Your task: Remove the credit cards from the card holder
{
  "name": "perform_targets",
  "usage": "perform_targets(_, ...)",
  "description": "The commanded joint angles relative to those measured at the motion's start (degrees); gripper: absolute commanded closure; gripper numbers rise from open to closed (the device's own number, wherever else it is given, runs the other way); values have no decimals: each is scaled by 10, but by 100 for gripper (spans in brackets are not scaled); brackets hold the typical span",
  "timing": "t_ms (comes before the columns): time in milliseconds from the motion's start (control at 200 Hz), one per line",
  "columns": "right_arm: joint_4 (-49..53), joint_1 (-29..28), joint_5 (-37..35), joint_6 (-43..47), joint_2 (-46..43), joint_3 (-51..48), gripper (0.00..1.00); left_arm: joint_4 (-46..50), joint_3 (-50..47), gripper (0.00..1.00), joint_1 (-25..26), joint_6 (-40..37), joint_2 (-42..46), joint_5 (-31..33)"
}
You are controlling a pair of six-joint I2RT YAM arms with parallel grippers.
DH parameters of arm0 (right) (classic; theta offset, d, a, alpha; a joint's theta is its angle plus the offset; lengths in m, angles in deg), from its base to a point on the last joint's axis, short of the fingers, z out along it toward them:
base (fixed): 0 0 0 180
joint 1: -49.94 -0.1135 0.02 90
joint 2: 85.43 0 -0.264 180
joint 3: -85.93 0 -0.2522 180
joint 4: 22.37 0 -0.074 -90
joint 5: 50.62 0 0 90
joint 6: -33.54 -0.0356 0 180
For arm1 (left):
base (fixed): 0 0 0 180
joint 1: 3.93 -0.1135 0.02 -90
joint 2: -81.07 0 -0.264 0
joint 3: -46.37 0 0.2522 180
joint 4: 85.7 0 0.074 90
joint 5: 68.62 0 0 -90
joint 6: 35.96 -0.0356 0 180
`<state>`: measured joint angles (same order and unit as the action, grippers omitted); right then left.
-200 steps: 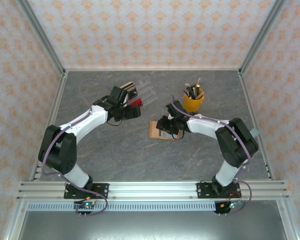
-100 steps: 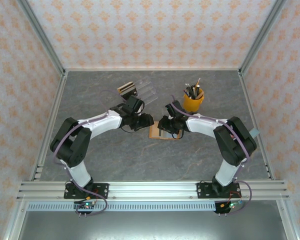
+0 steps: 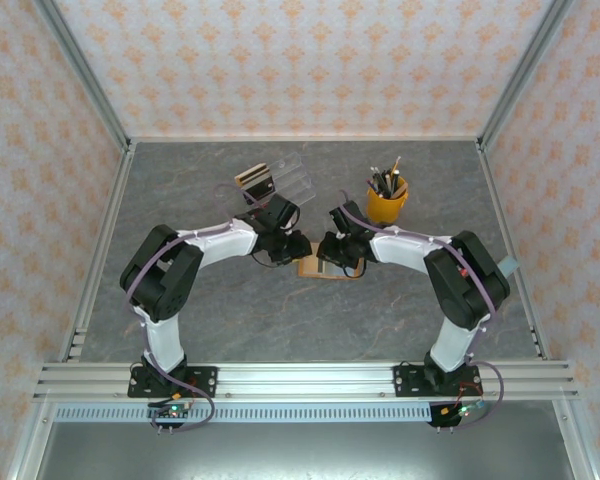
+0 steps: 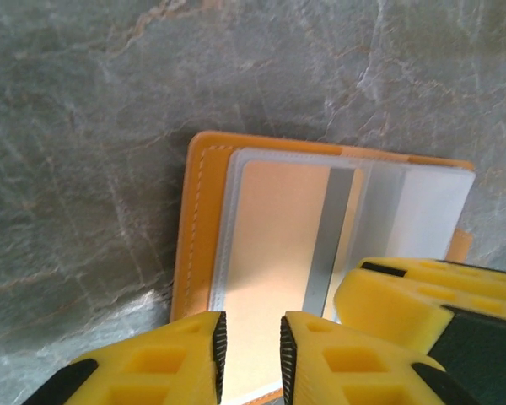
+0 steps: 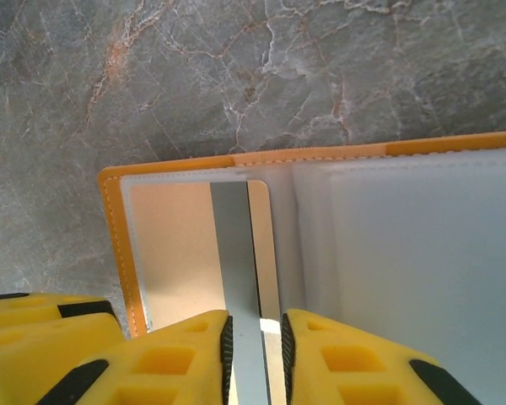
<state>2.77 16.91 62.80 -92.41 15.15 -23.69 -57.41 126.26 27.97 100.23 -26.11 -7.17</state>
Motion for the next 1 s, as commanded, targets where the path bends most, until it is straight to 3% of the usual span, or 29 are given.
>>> perform_targets(0, 11, 2, -6, 7, 10, 16, 76, 15, 24, 76, 1, -10, -13, -6)
perform_targets(571, 4, 3, 3, 10, 16, 12, 75, 60, 24, 84, 1, -11, -65, 28)
perform_targets(996, -143, 29, 118, -27, -35, -55, 76, 60, 4, 89, -3, -28, -73, 39)
